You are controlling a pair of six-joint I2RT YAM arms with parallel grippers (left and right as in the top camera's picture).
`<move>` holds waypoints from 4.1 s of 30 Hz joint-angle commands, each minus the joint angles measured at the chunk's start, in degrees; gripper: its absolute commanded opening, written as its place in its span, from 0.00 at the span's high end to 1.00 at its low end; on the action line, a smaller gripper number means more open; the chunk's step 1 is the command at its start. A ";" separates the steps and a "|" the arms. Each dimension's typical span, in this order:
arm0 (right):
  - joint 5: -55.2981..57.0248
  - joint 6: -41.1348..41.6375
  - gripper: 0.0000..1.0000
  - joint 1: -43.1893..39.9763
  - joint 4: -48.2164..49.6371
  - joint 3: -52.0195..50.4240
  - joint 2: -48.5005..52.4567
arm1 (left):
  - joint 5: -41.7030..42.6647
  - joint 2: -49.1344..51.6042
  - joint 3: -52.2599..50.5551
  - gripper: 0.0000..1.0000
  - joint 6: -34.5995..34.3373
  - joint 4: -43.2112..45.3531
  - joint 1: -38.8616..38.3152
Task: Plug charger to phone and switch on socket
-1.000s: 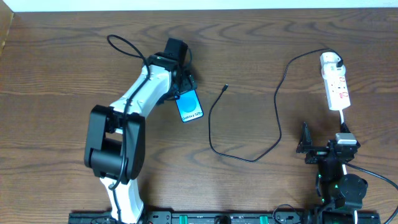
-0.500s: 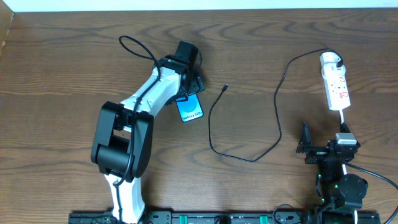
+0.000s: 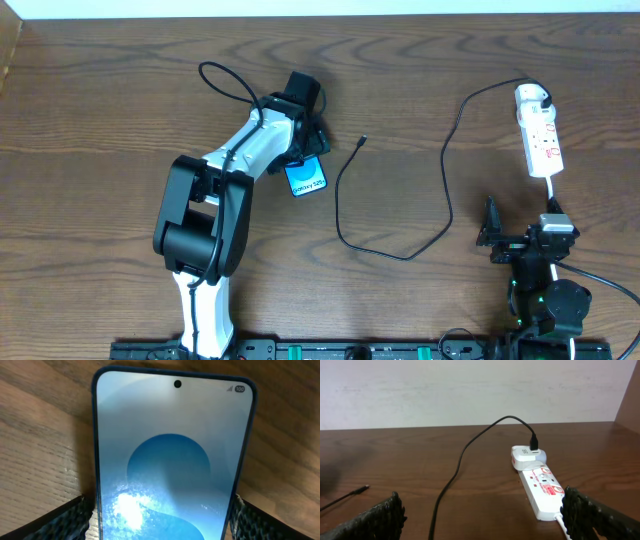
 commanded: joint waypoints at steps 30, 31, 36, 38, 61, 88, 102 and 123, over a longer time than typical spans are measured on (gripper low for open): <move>0.02 -0.63 0.01 0.59 -0.24 -0.07 -0.24 | 8.52 0.63 -1.64 0.02 12.87 -12.83 9.77; 0.02 -0.66 0.01 0.59 -0.24 -0.07 -0.24 | 8.52 0.63 -1.64 0.02 12.87 -12.90 9.77; 0.02 -0.63 0.01 0.59 -0.26 -0.07 -0.24 | 8.41 0.61 -1.64 0.02 12.61 -13.68 9.27; 0.02 -0.63 0.01 0.59 -0.24 -0.07 -0.24 | 5.79 0.63 -1.64 0.02 12.31 -14.40 8.81; 0.02 -0.66 0.01 0.59 -0.24 -0.07 -0.24 | -2.32 -0.98 -1.64 0.02 10.47 -11.74 8.52; 0.02 -0.66 0.01 0.59 -0.24 -0.07 -0.24 | 3.85 -0.98 -1.64 0.02 32.17 -14.75 8.59; 0.02 -0.66 0.01 0.59 -0.24 -0.07 -0.24 | 3.17 0.37 -1.66 0.02 31.91 -14.16 8.59; 0.02 -0.66 0.01 0.59 -0.24 -0.07 -0.24 | 2.27 0.63 -2.67 0.05 31.47 -10.40 8.59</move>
